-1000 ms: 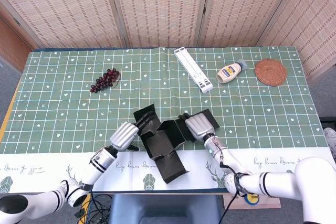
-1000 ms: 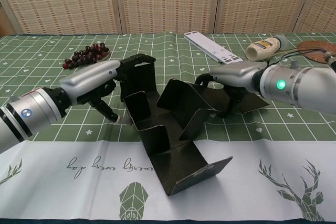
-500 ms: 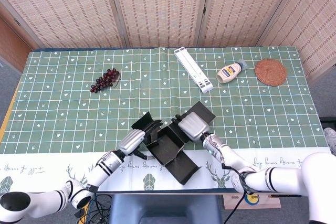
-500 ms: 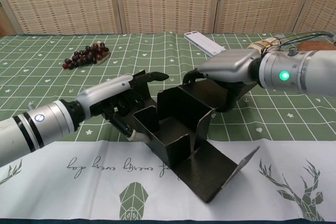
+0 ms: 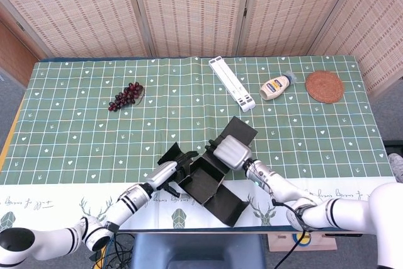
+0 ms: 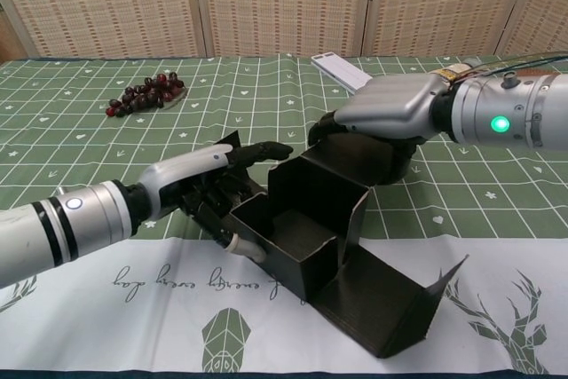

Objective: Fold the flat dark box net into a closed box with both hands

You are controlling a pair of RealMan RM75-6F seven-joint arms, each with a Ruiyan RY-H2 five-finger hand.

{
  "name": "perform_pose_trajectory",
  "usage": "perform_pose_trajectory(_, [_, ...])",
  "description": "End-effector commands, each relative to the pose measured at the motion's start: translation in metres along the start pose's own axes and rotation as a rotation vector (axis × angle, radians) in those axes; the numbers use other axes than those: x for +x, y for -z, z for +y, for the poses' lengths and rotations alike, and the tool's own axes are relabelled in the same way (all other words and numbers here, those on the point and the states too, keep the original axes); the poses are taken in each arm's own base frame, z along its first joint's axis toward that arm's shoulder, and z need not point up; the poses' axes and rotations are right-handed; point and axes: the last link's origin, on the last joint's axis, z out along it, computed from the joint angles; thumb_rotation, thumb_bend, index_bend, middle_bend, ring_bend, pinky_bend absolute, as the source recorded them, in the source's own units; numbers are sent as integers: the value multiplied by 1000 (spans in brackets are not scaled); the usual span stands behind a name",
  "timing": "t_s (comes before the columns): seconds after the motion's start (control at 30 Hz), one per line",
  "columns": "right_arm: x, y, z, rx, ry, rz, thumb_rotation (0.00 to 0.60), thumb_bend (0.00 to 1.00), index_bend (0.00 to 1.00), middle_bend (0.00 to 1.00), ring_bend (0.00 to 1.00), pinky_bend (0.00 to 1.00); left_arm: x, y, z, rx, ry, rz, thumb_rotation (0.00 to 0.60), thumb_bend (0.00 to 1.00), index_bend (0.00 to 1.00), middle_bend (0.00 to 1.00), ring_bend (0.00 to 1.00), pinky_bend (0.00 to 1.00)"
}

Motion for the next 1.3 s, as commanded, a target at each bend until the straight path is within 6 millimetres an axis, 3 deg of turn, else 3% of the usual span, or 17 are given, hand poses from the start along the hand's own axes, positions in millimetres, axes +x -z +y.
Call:
perform_pose_trajectory(0.03, [-2, 3, 1, 3, 7, 1, 600, 381, 290, 348, 805, 904, -2, -1, 0, 7, 1, -5, 600, 103, 0, 27, 556, 889])
perform_pose_trajectory(0.53, [6, 15, -6, 73, 87, 81, 600, 392, 313, 381, 812, 904, -8, -2, 8, 47, 119, -93, 600, 103, 18, 27, 571, 889])
perform_pose_trajectory(0.8, [9, 12, -7, 112, 101, 124, 600, 394, 313, 384, 812, 904, -11, -2, 12, 57, 178, -136, 600, 103, 53, 35, 577, 889])
perform_pose_trajectory(1.3, [20, 8, -11, 179, 110, 253, 600, 405, 312, 382, 812, 904, -10, -2, 10, 94, 243, -196, 600, 103, 167, 170, 599, 890])
